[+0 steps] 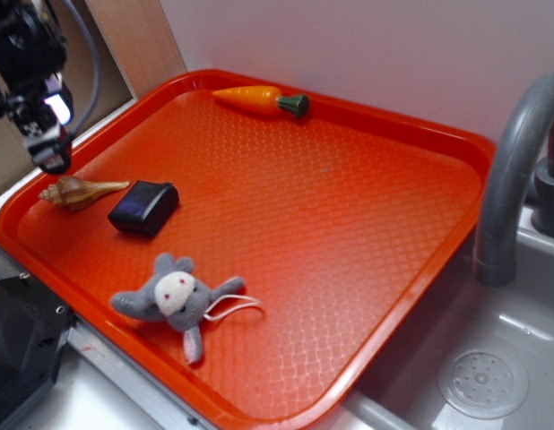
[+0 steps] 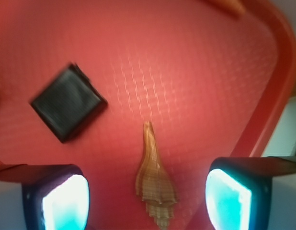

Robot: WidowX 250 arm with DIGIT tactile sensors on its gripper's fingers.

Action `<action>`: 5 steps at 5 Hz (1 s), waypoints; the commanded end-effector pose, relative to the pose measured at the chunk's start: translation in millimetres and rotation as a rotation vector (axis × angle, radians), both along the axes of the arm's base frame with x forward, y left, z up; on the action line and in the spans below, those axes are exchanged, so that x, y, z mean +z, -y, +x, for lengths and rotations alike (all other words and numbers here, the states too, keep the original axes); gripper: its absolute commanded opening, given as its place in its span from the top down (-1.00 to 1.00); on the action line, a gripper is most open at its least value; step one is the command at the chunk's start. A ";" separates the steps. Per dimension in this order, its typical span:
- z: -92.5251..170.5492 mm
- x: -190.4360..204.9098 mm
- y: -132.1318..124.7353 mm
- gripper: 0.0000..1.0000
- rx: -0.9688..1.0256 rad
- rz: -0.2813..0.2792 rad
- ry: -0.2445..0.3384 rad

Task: Grab the shell.

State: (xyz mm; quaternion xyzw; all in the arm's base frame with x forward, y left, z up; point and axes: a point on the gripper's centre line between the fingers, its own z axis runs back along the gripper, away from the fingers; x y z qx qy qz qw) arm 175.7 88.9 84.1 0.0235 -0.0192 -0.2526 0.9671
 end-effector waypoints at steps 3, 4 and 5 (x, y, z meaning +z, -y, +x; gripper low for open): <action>-9.4 -52.5 -17.4 -1.00 -0.004 0.087 -0.151; -10.8 -55.6 -17.9 -1.00 -0.003 0.108 -0.173; -7.4 -59.4 -17.6 1.00 0.011 0.123 -0.178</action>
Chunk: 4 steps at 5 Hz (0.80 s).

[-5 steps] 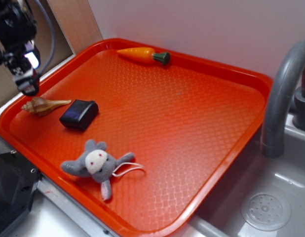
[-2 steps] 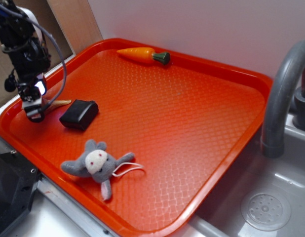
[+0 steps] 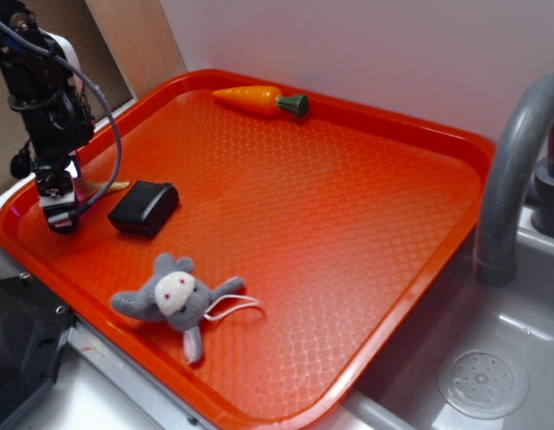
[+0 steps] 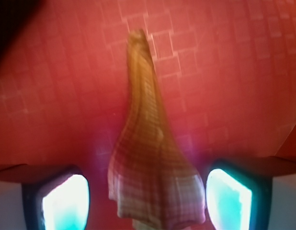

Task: Grab the shell.

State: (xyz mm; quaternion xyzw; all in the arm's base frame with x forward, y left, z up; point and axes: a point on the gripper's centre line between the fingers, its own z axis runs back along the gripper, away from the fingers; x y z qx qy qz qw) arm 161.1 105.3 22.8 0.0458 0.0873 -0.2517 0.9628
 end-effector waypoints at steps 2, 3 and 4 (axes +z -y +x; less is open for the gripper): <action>6.3 -3.4 10.5 1.00 -0.008 0.050 0.002; 9.8 29.2 14.0 1.00 0.083 0.082 0.068; 18.4 79.6 38.6 1.00 0.307 0.123 0.175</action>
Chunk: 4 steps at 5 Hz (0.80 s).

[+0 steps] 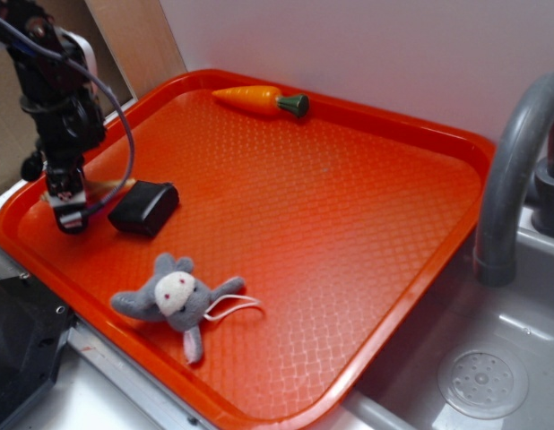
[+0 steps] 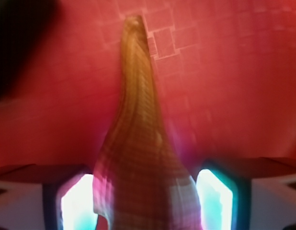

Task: Grab the shell.

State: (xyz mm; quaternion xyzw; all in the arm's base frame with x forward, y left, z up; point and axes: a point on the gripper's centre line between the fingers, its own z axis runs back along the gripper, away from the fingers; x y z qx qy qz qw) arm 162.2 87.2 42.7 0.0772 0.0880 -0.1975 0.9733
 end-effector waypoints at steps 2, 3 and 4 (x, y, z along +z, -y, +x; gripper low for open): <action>17.3 160.7 82.5 1.00 0.531 0.106 0.162; 14.0 194.0 120.9 1.00 0.570 0.009 0.128; 13.9 206.3 139.4 1.00 0.493 -0.042 0.161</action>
